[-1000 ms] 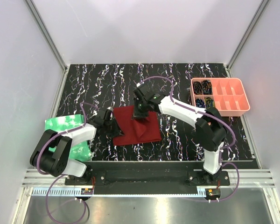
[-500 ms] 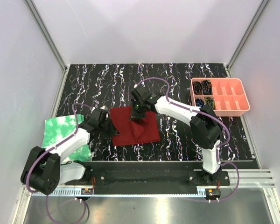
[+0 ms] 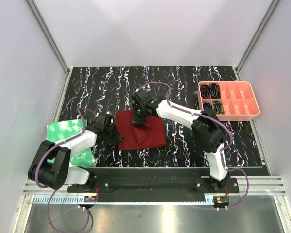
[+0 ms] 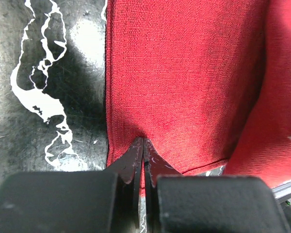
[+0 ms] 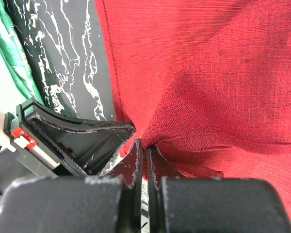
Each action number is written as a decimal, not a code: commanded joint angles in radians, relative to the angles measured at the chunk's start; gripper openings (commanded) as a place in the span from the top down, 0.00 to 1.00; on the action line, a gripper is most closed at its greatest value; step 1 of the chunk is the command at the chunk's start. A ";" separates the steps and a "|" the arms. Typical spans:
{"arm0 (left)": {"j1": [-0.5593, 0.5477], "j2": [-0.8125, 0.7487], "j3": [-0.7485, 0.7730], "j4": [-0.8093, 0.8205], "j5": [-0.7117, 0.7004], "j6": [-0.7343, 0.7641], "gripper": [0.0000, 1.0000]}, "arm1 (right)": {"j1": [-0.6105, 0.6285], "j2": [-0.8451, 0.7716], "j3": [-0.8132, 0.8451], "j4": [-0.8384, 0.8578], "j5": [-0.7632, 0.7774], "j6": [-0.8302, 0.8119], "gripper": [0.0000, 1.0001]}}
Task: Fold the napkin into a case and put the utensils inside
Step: Fold the rectangle-folded napkin at the center of the board, then rotate the square-folded napkin at the center of the board.
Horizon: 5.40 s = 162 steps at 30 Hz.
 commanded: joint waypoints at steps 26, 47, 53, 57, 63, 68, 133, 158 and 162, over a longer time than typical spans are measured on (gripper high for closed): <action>-0.001 -0.022 -0.087 0.019 -0.040 0.020 0.99 | 0.028 0.255 0.232 0.020 -0.054 0.078 1.00; -0.001 -0.064 -0.110 0.003 -0.043 0.025 0.99 | 0.037 0.295 0.270 0.020 -0.070 0.058 0.96; 0.000 -0.172 -0.107 -0.057 -0.042 0.028 0.87 | 0.028 0.324 0.313 0.000 -0.125 0.020 0.72; 0.011 -0.341 -0.035 -0.207 -0.080 0.054 0.73 | 0.017 0.257 0.275 -0.009 -0.145 -0.016 0.54; 0.043 -0.446 0.083 -0.284 -0.076 0.116 0.61 | 0.005 0.137 0.207 -0.015 -0.165 -0.036 0.34; 0.043 -0.356 0.156 -0.258 -0.019 0.181 0.53 | -0.023 0.047 0.152 -0.021 -0.171 -0.045 0.18; 0.037 -0.298 0.148 -0.241 0.010 0.144 0.45 | -0.146 0.040 -0.047 0.100 -0.212 -0.223 0.98; -0.081 -0.006 0.268 -0.123 0.090 0.114 0.53 | -0.124 -0.165 -0.257 0.121 -0.194 -0.062 0.45; -0.104 0.085 0.269 -0.073 0.052 0.097 0.57 | -0.123 -0.246 -0.432 0.198 -0.179 -0.068 0.58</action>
